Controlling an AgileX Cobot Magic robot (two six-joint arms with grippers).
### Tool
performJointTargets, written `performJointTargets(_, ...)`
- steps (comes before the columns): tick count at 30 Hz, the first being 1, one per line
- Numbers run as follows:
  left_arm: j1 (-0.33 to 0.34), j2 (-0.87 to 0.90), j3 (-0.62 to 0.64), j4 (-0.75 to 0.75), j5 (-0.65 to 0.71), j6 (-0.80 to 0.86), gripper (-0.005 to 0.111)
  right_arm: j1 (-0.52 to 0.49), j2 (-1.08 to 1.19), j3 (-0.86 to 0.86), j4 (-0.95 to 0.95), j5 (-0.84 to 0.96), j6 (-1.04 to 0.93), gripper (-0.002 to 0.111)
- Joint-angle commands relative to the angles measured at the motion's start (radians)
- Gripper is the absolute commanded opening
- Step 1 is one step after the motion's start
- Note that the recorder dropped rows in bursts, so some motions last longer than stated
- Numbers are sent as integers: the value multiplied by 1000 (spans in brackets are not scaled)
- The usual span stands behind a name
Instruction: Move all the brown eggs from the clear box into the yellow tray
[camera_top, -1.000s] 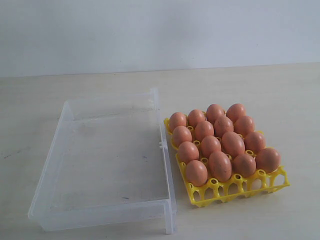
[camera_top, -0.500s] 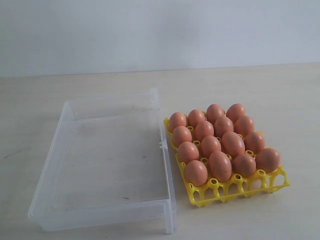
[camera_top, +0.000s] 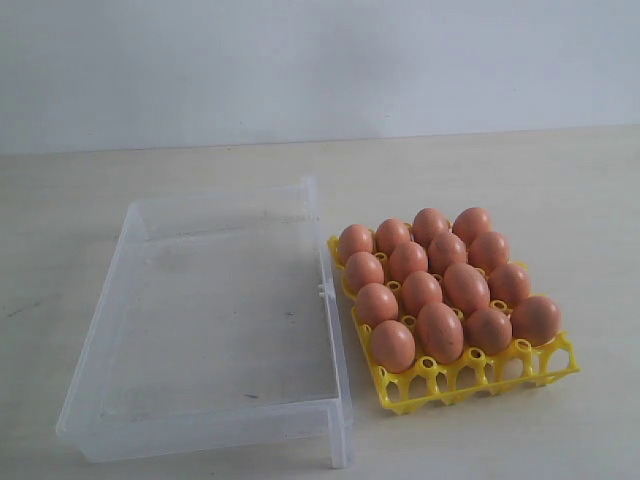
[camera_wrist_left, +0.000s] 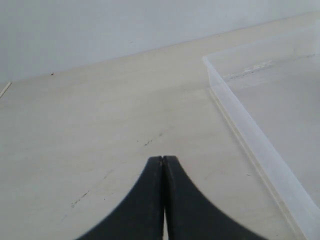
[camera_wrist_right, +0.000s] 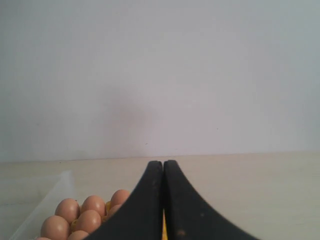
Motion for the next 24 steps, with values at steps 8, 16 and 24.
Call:
performJointTargets(8, 2, -6, -4, -8, -8, -5, 0, -4, -7, 5, 4, 4, -8, 0)
performJointTargets(16, 2, -6, -4, -8, -8, -5, 0, -4, -7, 5, -42, 4, -8, 0)
performJointTargets(24, 2, -6, -4, -8, -8, -5, 0, -4, -7, 5, -42, 4, 19, 0)
